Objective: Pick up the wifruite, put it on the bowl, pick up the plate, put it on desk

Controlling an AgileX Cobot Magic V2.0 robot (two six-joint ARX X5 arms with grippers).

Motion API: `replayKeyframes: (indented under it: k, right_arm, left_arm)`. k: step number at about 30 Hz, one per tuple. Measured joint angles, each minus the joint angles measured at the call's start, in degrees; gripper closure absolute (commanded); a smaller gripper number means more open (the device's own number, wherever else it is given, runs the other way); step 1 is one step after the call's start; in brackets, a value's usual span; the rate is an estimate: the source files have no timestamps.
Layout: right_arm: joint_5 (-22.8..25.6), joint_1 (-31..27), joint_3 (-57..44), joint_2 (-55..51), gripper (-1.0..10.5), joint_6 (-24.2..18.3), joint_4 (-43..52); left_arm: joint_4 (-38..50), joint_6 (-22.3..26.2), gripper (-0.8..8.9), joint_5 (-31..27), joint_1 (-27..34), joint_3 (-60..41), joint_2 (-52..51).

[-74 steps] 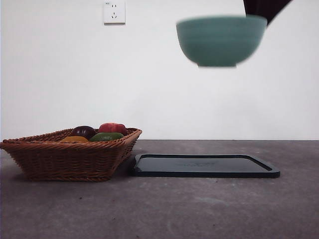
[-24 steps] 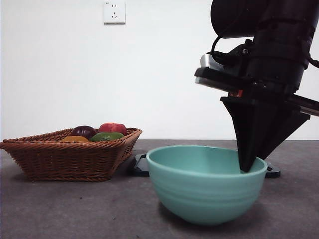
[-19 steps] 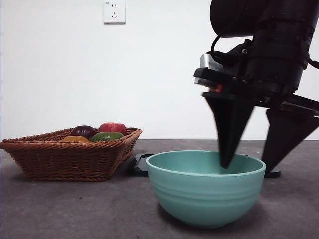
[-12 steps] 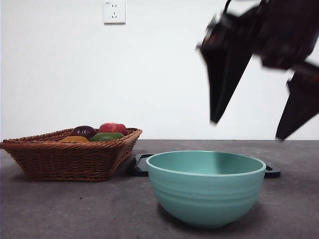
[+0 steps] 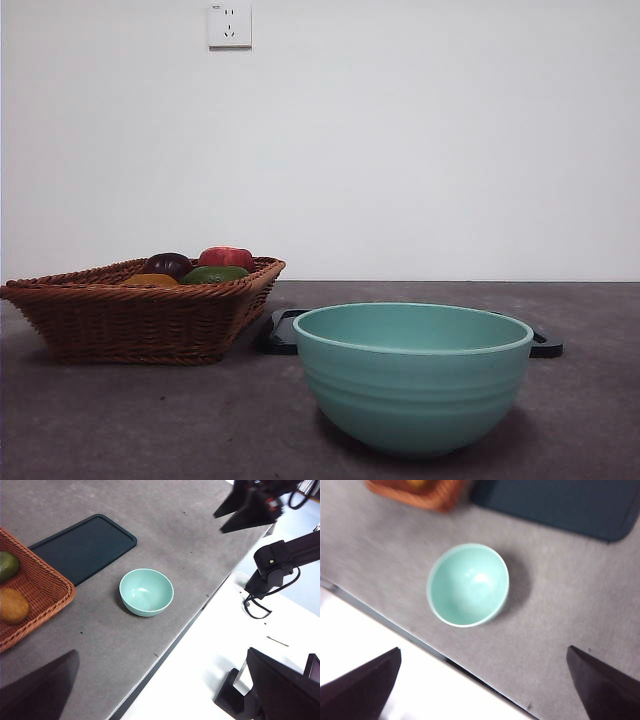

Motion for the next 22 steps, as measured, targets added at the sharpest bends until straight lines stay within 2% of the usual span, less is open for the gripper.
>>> replayKeyframes:
  k: [9,16,17,18,19,21,22]
  right_arm:
    - [0.0,0.0,0.0,-14.7,3.4,0.0,-4.7]
    - [0.0,0.0,0.1,-20.2,3.4,-0.1,-5.0]
    - [0.0,0.0,0.1,-20.6,3.5,-0.1,-5.0]
    - [0.0,0.0,0.1,-20.7,4.3,0.0,-5.0]
    - [0.0,0.0,0.1,-20.8,5.7,0.0,-5.0]
    - [0.0,0.0,0.1,-20.8,9.6,0.0,-5.4]
    - [0.0,0.0,0.1,-20.8,9.3,0.0,-5.6]
  left_arm:
    - [0.0,0.0,2.52,0.0,0.0,0.0,0.0]
    - [0.0,0.0,2.59,0.0,0.0,0.0,0.0]
    - [0.0,0.0,2.85,0.0,0.0,0.0,0.0]
    - [0.0,0.0,3.65,0.0,0.0,0.0,0.0]
    - [0.0,0.0,4.72,0.0,0.0,0.0,0.0]
    - [0.0,0.0,7.95,0.0,0.0,0.0,0.0]
    - [0.0,0.0,7.98,0.0,0.0,0.0,0.0]
